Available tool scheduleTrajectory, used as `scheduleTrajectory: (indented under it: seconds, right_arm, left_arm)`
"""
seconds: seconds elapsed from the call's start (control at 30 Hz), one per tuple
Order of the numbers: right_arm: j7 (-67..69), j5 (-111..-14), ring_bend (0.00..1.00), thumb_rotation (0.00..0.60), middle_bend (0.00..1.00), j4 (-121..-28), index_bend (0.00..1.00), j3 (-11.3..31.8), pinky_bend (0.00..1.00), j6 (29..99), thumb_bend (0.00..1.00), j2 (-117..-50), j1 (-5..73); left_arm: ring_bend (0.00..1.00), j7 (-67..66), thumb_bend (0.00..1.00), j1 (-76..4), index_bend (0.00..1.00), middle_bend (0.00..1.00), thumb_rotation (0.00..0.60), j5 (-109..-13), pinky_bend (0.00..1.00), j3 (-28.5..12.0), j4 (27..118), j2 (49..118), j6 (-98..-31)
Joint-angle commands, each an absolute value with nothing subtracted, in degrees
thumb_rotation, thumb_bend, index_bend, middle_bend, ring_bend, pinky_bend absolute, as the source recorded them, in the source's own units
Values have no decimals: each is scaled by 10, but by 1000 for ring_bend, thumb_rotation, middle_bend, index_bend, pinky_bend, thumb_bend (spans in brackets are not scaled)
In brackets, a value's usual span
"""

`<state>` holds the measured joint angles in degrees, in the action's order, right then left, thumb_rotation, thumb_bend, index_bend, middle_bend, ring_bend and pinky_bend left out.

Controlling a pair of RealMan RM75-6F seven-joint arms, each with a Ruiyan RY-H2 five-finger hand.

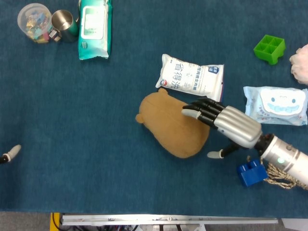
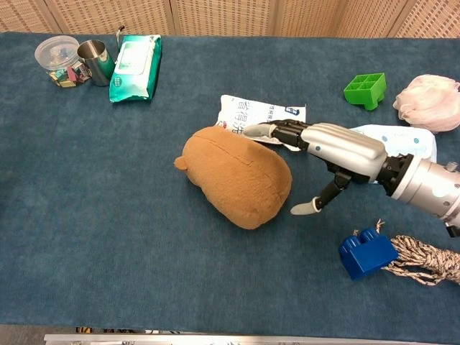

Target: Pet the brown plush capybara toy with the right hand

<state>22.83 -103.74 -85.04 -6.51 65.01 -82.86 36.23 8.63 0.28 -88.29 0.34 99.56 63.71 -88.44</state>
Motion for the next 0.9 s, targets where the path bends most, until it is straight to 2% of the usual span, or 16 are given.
scheduleTrajectory:
  seconds: [0.03, 0.2, 0.47, 0.9]
  right_arm:
    - [223, -1038, 0, 600, 91, -841, 0, -64, 19, 654, 0, -843, 362]
    - [204, -1041, 0, 600, 87, -828, 0, -66, 0, 652, 0, -866, 362]
    - [171, -1033, 0, 600, 20, -796, 0, -60, 0, 649, 0, -914, 360]
    - [116, -1028, 0, 600, 4, -724, 0, -44, 0, 670, 0, -982, 354]
  left_arm:
    - [3, 88, 103, 3, 56, 21, 600, -883, 0, 3, 995, 637, -885]
    - [3, 90, 103, 3, 55, 21, 600, -882, 0, 3, 994, 636, -884]
    - [3, 95, 103, 4, 56, 21, 600, -881, 0, 4, 993, 635, -884]
    - [3, 104, 103, 3, 55, 21, 600, -883, 0, 5, 993, 631, -881]
